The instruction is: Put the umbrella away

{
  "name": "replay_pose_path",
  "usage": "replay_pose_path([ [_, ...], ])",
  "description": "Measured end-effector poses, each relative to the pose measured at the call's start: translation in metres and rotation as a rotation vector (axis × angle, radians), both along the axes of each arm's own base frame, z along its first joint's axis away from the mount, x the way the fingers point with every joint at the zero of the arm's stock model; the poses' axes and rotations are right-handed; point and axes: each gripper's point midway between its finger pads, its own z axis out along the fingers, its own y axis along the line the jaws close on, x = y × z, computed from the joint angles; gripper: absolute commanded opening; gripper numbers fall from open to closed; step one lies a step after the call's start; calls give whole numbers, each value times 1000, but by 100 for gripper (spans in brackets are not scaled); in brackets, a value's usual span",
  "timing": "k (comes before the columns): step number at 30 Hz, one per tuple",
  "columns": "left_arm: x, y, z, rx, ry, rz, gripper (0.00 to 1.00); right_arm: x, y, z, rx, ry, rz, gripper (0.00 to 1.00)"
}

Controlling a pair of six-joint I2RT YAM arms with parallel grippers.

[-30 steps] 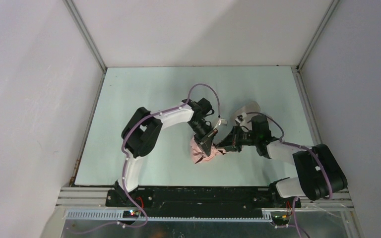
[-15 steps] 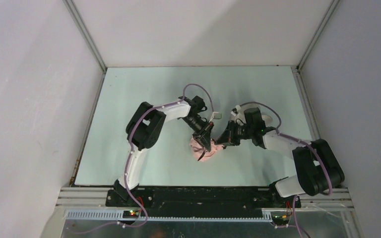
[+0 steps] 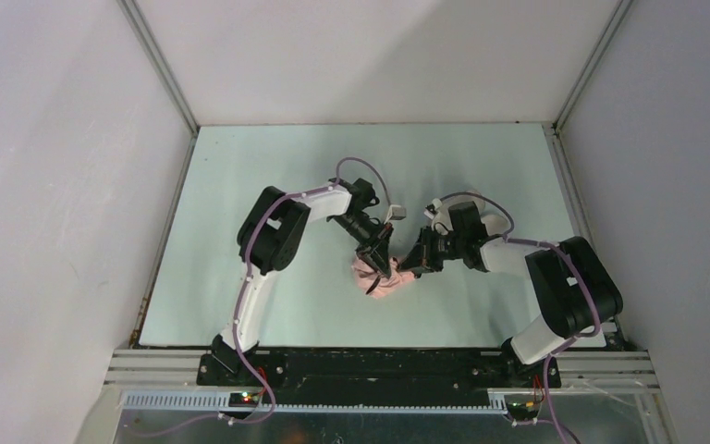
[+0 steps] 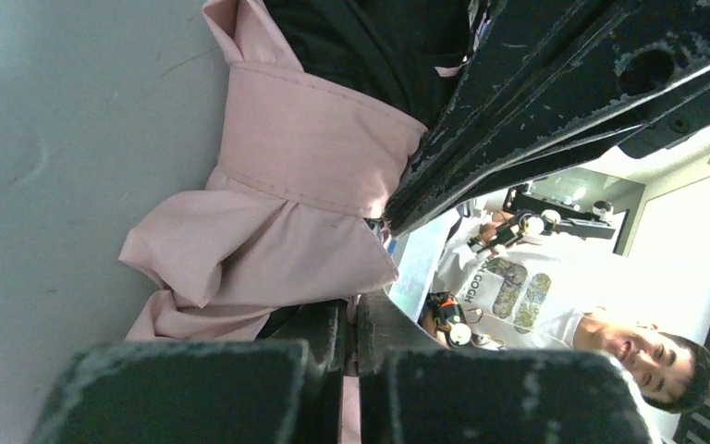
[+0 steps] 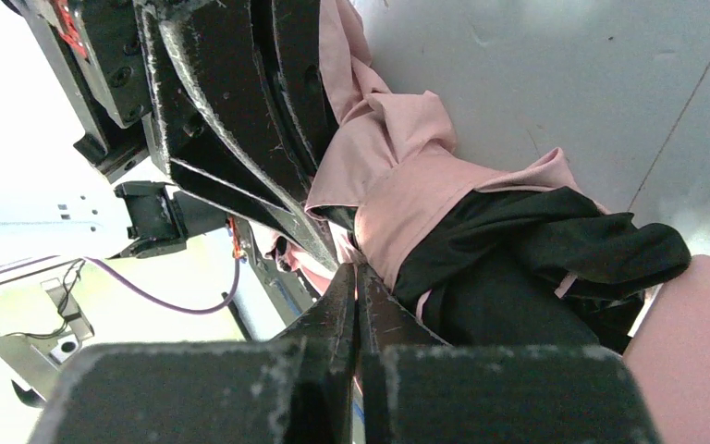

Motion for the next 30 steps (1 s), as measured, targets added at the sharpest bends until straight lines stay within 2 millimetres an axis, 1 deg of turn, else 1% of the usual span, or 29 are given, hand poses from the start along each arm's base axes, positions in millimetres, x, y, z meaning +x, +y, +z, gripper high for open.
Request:
replay_pose_path([
  [4, 1, 0, 0, 3, 1, 2, 0, -1, 0, 2, -1, -12, 5, 0],
  [11, 2, 0, 1, 16, 4, 7, 0, -13, -3, 20, -22, -49, 24, 0],
  [14, 2, 0, 1, 29, 18, 14, 0, -16, -6, 23, -37, -62, 28, 0],
  [19, 2, 0, 0, 54, 47, 22, 0, -22, -8, 15, -52, -55, 31, 0],
  [22, 2, 0, 0, 60, 54, 25, 0, -24, -8, 4, -45, -47, 29, 0],
  [25, 3, 0, -1, 63, 58, 27, 0, -23, -4, -9, -21, -24, 27, 0],
  [30, 7, 2, -1, 67, 69, 38, 0, -17, 1, -13, 50, -30, 38, 0],
])
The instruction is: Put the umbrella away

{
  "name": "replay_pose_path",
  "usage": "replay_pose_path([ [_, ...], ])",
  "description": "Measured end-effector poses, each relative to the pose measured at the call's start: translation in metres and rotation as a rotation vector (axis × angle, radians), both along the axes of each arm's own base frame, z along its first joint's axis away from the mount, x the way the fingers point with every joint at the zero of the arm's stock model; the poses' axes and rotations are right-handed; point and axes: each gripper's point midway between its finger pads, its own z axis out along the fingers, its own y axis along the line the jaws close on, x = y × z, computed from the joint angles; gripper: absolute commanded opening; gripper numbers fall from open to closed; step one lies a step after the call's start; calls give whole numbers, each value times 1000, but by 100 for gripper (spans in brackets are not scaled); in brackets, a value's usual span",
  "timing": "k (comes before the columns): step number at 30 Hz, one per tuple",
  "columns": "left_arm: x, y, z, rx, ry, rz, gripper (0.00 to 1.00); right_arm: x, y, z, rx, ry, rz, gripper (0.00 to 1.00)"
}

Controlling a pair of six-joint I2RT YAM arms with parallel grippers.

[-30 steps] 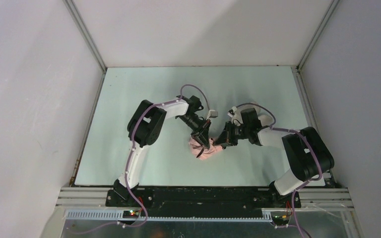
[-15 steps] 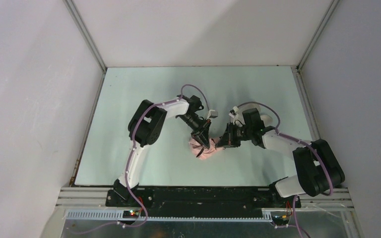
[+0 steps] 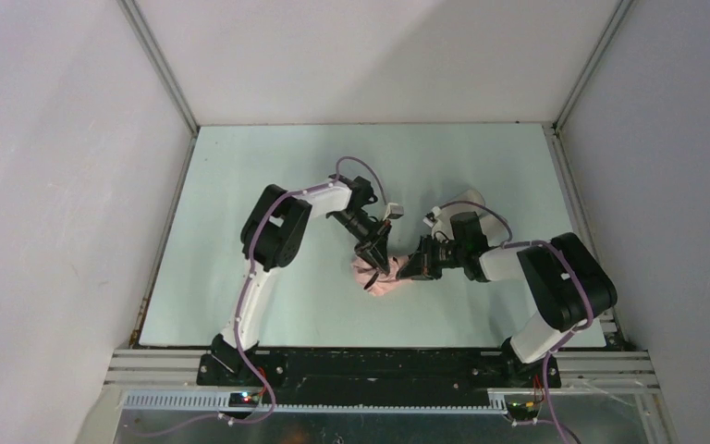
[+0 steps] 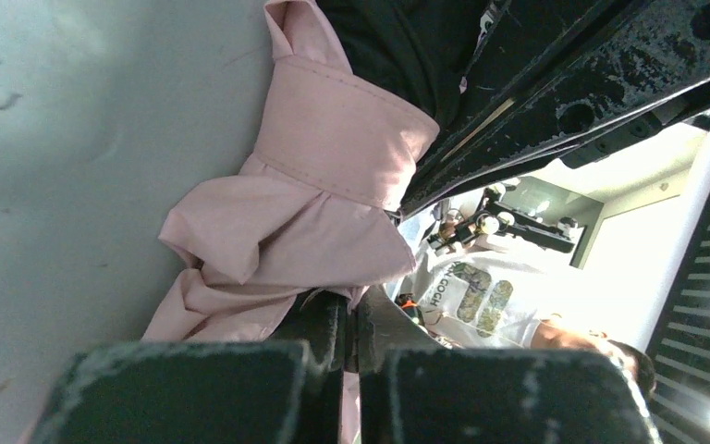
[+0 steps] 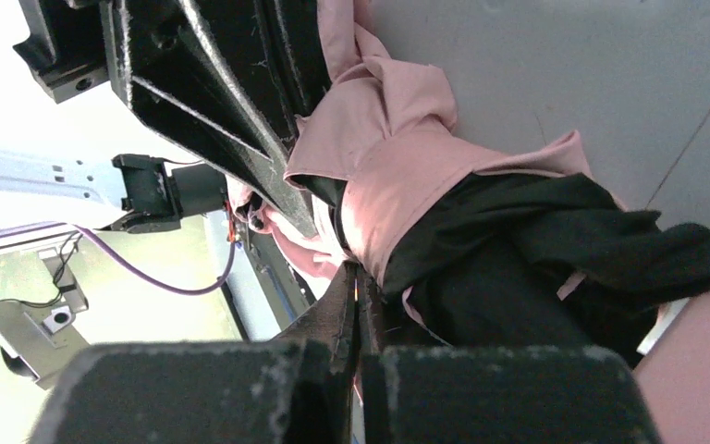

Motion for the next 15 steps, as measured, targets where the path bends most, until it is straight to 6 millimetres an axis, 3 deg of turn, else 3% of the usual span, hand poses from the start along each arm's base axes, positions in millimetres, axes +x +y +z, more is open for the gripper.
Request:
replay_pose_path([
  [15, 8, 4, -1, -10, 35, 10, 0, 8, -9, -3, 7, -67, 7, 0],
])
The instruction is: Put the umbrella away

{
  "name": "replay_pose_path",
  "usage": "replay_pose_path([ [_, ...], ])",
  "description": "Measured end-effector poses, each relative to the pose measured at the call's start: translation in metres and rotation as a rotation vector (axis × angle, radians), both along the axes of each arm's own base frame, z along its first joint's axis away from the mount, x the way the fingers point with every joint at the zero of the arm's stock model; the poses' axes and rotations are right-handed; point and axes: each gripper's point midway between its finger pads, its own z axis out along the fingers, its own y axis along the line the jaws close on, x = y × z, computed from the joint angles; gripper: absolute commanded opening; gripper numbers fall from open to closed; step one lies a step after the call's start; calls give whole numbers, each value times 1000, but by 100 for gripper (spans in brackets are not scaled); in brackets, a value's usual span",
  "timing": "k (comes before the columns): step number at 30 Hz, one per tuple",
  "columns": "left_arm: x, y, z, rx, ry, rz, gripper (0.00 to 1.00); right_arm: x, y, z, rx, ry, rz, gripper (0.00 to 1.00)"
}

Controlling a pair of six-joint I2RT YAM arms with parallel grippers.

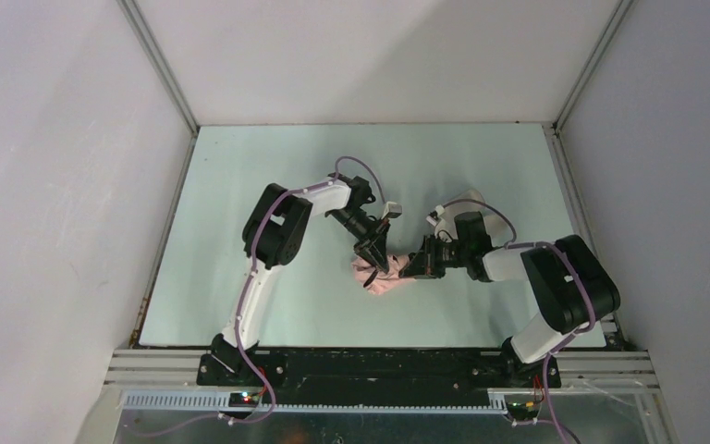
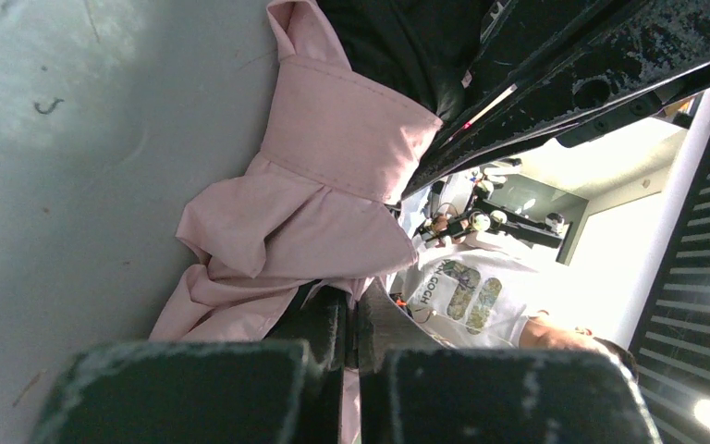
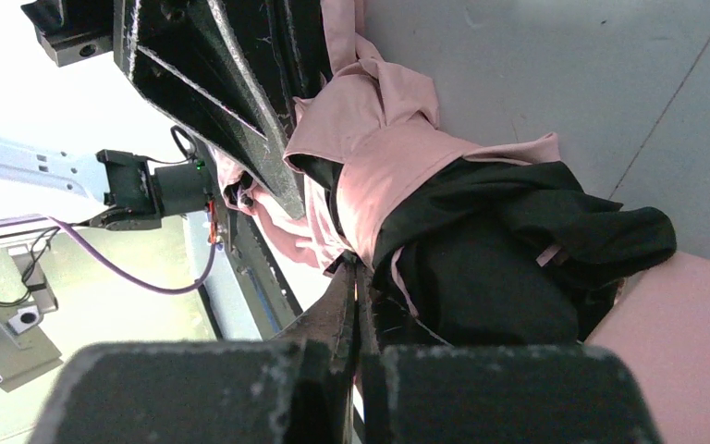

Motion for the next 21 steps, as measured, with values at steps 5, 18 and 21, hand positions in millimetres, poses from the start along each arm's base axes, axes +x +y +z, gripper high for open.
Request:
replay_pose_path([
  [5, 0, 0, 0, 0, 0, 0, 0, 0, 0, 0, -29, -19, -11, 0],
  [18, 10, 5, 0, -19, -25, 5, 0, -21, -8, -22, -146, 16, -36, 22],
  [21, 22, 12, -1, -20, -48, 30, 0, -35, -12, -28, -158, 93, -35, 24],
])
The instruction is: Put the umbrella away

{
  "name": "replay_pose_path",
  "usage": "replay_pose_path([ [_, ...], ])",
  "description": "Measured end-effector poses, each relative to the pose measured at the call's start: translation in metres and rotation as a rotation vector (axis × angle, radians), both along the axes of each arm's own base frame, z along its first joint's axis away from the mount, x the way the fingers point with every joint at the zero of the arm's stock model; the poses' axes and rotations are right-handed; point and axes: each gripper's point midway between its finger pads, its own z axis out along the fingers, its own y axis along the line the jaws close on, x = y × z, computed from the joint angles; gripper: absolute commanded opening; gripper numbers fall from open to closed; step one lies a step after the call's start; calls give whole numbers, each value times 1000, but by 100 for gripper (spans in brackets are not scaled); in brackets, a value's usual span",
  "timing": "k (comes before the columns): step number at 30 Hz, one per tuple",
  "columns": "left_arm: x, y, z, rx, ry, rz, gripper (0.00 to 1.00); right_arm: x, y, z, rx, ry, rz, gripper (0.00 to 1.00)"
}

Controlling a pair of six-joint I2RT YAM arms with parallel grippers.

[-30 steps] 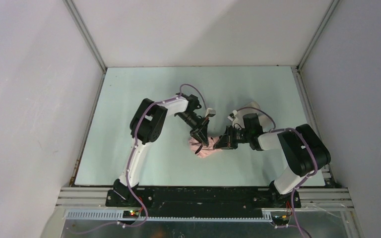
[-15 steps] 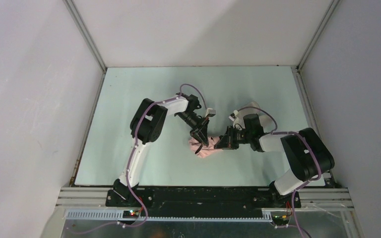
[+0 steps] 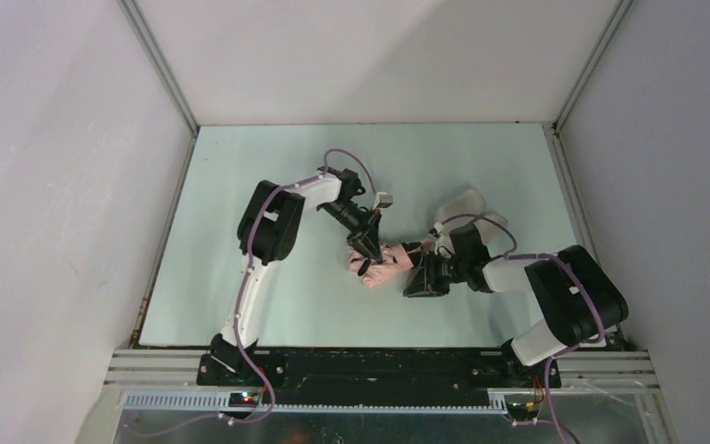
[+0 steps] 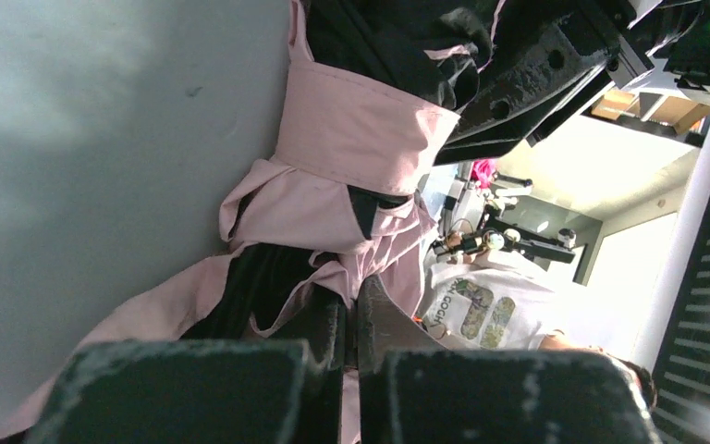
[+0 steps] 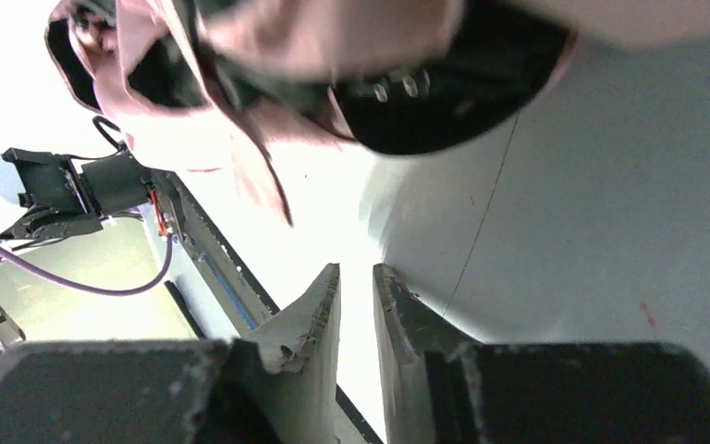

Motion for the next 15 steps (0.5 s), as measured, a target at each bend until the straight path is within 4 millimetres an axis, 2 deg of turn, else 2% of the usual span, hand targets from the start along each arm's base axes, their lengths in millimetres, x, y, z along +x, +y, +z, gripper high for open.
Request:
replay_pose_path([
  [4, 9, 6, -2, 0, -16, 21, 0, 1, 0, 1, -2, 12, -11, 27],
  [10, 10, 7, -2, -4, -25, 19, 0, 1, -4, 8, -31, -2, -37, 32],
  [15, 10, 6, -3, -5, -27, 19, 0, 5, -7, 34, -37, -73, -69, 25],
])
